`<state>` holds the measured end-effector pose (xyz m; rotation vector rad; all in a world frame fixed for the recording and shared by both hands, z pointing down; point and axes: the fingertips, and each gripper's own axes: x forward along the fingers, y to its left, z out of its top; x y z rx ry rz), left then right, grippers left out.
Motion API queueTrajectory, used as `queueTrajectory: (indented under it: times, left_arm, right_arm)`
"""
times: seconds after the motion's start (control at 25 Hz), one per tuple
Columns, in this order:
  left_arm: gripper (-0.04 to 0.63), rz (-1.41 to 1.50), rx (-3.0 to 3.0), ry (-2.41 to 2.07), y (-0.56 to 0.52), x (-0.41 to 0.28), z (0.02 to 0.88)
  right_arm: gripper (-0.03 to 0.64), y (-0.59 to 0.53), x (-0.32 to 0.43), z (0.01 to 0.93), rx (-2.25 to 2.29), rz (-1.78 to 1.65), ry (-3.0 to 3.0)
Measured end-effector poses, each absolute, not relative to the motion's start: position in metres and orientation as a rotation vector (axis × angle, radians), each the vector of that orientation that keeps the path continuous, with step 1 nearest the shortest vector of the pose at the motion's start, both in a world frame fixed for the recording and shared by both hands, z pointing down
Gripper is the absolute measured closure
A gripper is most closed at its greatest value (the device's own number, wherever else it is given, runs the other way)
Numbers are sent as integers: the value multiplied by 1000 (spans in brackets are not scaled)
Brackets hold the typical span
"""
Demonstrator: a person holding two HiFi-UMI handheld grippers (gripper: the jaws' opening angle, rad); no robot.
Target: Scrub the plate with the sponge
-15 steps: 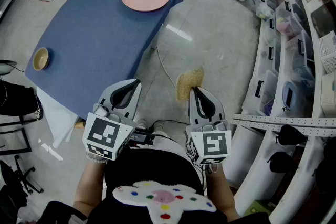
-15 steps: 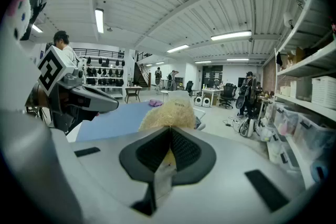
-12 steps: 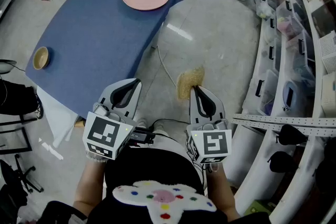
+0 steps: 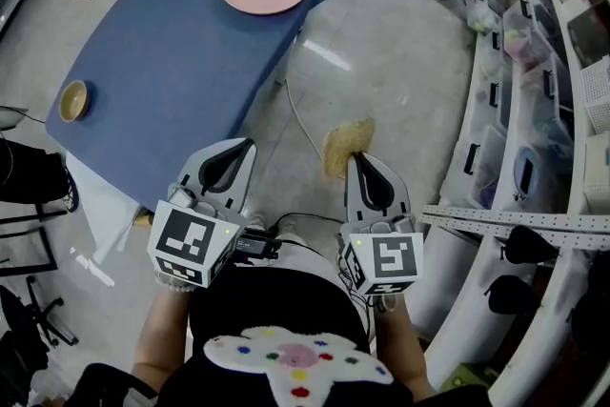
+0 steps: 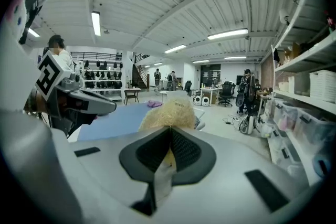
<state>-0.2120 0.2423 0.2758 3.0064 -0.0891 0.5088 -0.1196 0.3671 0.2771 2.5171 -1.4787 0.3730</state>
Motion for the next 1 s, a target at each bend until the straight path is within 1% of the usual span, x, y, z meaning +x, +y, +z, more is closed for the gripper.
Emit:
queueTrajectory:
  times: [0.12, 0.16, 0.2, 0.24, 0.68, 1.0]
  left_arm:
    - [581, 505, 3003, -122, 244, -211, 276]
    - [560, 504, 3003, -127, 246, -210, 275]
    - [514, 503, 3003, -132, 247, -210, 275]
    - [499, 502, 3001, -138, 248, -210, 275]
    - [497, 478, 2997, -251, 261, -210, 274]
    - [499, 447, 3004, -268, 267, -197, 274]
  right_arm:
    - [604, 369, -118, 274, 2522, 368, -1489]
    - [604, 370, -117, 275, 2520, 368, -1492]
    - [604, 371, -117, 275, 2517, 368, -1497]
    - [604, 372, -116, 275, 2515, 367, -1502]
    - [604, 398, -106, 280, 2501, 346, -1543]
    - [604, 410, -92, 283, 2505, 325, -1533]
